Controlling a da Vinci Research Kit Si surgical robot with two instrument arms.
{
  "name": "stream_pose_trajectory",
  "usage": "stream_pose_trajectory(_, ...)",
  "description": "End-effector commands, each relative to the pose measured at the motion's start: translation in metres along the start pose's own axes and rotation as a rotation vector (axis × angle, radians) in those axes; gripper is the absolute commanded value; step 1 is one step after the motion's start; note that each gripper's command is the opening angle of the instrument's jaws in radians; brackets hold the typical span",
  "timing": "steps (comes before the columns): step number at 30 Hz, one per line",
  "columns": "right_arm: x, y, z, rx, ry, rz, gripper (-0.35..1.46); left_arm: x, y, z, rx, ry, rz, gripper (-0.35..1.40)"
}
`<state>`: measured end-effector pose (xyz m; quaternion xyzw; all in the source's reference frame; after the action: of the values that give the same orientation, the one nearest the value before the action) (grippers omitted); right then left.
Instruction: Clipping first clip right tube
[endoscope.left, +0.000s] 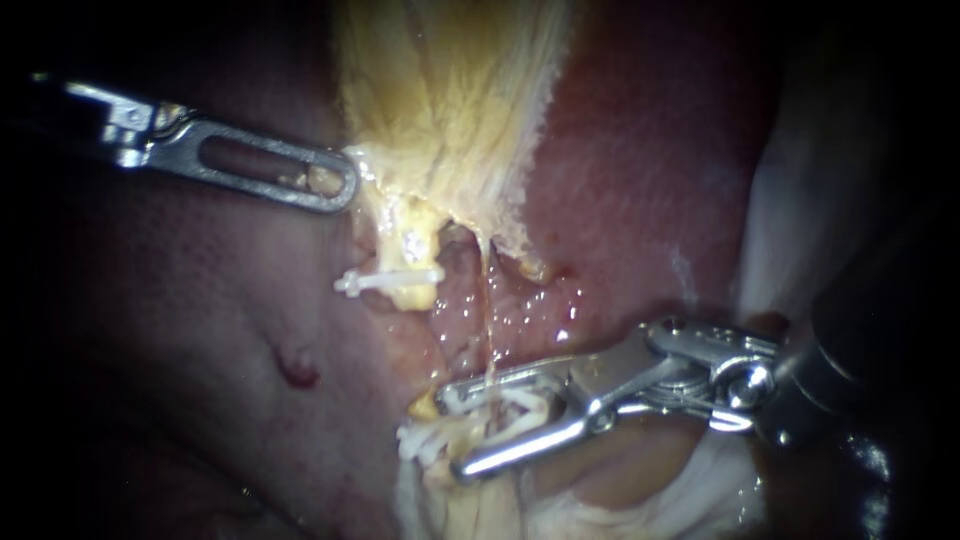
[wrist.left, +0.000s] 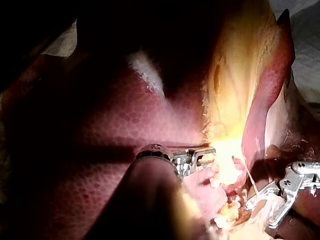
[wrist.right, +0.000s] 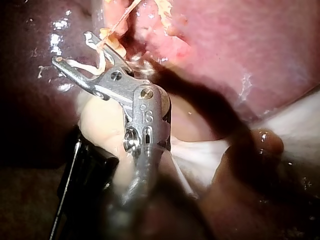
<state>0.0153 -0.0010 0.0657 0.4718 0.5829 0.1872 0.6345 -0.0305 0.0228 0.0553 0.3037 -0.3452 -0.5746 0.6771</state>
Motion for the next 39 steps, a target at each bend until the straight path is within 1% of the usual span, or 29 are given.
stream_pose_trajectory(1,0.0000,0.0000,0.0000,0.000,0.000,-0.001,0.43,0.0000,0.0000,0.0000,0.000,0.000,0.000,-0.35)
stream_pose_trajectory(8,-0.0001,0.0004,-0.0002,-0.001,0.000,0.004,0.41,0.0000,0.0000,0.0000,0.000,0.000,0.000,-0.35)
stream_pose_trajectory(12,-0.0003,0.0007,-0.0005,-0.001,0.000,0.016,0.34,0.0000,0.0000,0.0000,0.000,0.000,0.000,-0.35)
stream_pose_trajectory(16,-0.0005,0.0009,-0.0009,0.000,-0.001,0.016,0.20,0.0000,0.0000,0.0000,0.000,0.000,0.000,-0.35)
stream_pose_trajectory(21,-0.0006,0.0014,-0.0014,-0.014,0.006,0.027,0.09,0.0000,0.0001,0.0000,0.000,0.000,0.000,-0.35)
stream_pose_trajectory(24,-0.0007,0.0016,-0.0016,-0.014,0.006,0.027,-0.08,0.0000,0.0001,0.0000,0.000,0.000,0.000,-0.35)
stream_pose_trajectory(27,-0.0007,0.0016,-0.0018,-0.013,0.005,0.051,-0.23,0.0000,0.0001,0.0000,0.000,0.000,0.000,-0.35)
stream_pose_trajectory(31,-0.0008,0.0016,-0.0019,-0.013,0.005,0.057,-0.35,0.0000,0.0001,0.0000,0.000,0.000,0.000,-0.35)
stream_pose_trajectory(39,-0.0009,0.0019,-0.0022,-0.011,0.007,0.056,-0.35,0.0000,0.0001,0.0000,0.000,0.000,0.000,-0.35)
